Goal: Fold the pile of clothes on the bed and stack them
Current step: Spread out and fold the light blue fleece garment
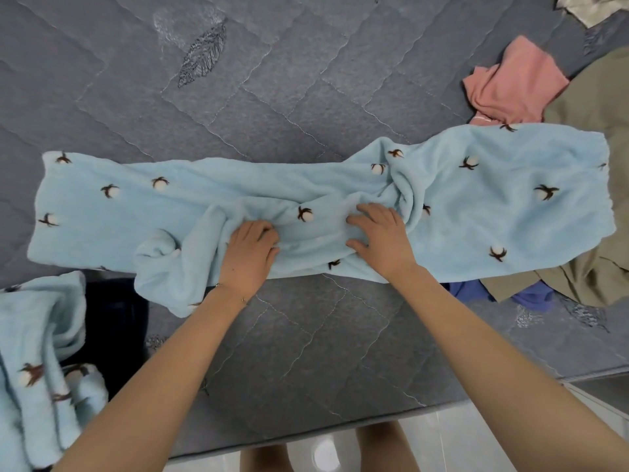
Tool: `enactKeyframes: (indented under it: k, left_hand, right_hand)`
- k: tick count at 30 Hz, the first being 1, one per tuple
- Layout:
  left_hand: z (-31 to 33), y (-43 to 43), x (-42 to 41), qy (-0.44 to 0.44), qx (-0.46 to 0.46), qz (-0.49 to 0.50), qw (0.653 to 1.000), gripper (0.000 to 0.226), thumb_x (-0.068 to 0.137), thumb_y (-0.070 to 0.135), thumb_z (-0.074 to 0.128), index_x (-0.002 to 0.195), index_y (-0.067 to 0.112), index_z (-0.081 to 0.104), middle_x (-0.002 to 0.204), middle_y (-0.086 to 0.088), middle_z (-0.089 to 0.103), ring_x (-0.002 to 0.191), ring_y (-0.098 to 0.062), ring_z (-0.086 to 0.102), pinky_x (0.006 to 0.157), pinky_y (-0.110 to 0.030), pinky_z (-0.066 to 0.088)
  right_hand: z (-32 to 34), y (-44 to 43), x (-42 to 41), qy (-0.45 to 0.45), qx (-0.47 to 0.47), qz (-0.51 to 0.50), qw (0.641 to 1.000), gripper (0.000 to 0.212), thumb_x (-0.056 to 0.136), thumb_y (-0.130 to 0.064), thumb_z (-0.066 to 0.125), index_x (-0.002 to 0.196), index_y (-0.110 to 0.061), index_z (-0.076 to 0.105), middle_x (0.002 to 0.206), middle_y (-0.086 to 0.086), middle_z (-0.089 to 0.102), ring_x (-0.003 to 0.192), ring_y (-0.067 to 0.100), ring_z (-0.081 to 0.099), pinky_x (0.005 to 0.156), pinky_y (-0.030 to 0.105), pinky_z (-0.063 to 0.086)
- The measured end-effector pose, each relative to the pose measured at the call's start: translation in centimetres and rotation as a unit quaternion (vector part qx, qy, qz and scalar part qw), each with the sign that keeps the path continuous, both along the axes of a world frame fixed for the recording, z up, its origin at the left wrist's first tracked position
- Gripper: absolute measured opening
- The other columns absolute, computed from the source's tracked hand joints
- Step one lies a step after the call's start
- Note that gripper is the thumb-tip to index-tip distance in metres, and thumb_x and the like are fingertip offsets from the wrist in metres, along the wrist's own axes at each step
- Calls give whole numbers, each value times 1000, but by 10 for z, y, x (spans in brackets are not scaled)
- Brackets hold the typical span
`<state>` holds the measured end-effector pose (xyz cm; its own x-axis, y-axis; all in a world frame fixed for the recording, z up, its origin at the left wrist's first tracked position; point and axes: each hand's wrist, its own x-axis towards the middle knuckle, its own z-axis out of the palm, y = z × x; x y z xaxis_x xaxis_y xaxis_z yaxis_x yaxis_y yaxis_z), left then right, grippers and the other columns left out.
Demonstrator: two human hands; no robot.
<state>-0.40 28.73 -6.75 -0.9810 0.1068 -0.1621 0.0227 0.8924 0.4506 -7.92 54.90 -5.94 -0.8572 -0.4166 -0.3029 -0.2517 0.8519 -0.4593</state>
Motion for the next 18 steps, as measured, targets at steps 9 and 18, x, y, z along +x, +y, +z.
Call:
enactKeyframes:
  k: [9, 18]
  left_hand:
    - [23, -1, -9, -17, 38, 62, 997, 37, 98, 24, 33, 96, 2, 63, 85, -14, 66, 78, -33, 61, 74, -43, 48]
    - [66, -10, -63, 13, 127, 183, 975, 19, 103, 20, 43, 99, 2, 48, 71, -6, 50, 63, -29, 50, 65, -47, 46]
  right_hand:
    - [19, -1, -17, 53, -83, -34, 995, 15, 93, -16, 55, 84, -5, 60, 77, 7, 61, 74, 27, 56, 68, 40, 47]
    - [49, -30, -57, 74, -119, -94, 986, 18, 102, -19, 47, 94, -6, 56, 61, -14, 40, 55, 11, 44, 52, 35, 39]
